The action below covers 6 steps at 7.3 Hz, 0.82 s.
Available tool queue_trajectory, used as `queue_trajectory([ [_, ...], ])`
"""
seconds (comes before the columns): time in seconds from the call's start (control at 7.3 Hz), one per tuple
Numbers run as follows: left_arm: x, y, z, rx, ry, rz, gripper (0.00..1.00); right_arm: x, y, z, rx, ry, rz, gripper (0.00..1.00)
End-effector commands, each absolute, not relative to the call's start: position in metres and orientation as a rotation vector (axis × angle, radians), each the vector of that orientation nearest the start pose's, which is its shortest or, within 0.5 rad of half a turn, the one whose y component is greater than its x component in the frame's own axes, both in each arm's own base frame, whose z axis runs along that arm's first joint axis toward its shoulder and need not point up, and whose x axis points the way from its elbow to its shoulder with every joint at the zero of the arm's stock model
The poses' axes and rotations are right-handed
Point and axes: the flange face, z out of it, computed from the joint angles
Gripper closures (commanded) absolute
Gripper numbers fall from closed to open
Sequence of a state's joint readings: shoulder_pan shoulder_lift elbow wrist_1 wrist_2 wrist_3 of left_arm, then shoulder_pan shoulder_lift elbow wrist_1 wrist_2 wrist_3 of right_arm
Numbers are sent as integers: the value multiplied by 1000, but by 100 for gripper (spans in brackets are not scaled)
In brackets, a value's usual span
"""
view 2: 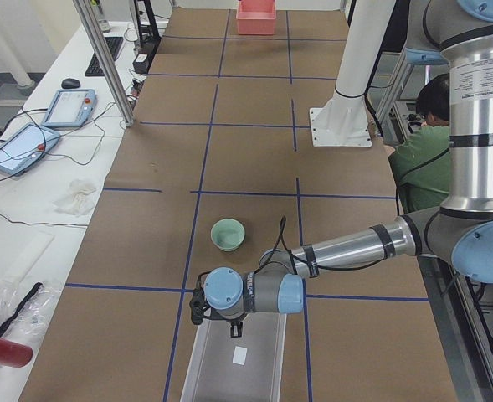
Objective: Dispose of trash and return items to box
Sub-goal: 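Release the yellow cup into the clear bin with the left gripper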
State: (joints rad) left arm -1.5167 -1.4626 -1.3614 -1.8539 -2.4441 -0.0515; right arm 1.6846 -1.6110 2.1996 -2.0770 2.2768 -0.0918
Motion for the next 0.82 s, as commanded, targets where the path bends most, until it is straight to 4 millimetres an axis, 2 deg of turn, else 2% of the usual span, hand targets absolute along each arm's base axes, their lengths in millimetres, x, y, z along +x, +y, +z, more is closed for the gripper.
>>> queue_trajectory([
  [0.0,-25,-429,777,-77,865,10,42,131,-401,452,151,-692,-11,100],
  [0.14,-25,-427,783,-58,857,23,34,135,-399,453,151,-692,-1,100],
  [0.41,-25,-427,780,-41,858,32,29,135,-399,453,151,-692,-1,100],
  [0.55,-25,-438,760,-5,859,44,13,136,-399,457,146,-693,3,100],
  [0.68,-25,-448,717,63,862,68,0,144,-400,467,144,-693,-5,100],
])
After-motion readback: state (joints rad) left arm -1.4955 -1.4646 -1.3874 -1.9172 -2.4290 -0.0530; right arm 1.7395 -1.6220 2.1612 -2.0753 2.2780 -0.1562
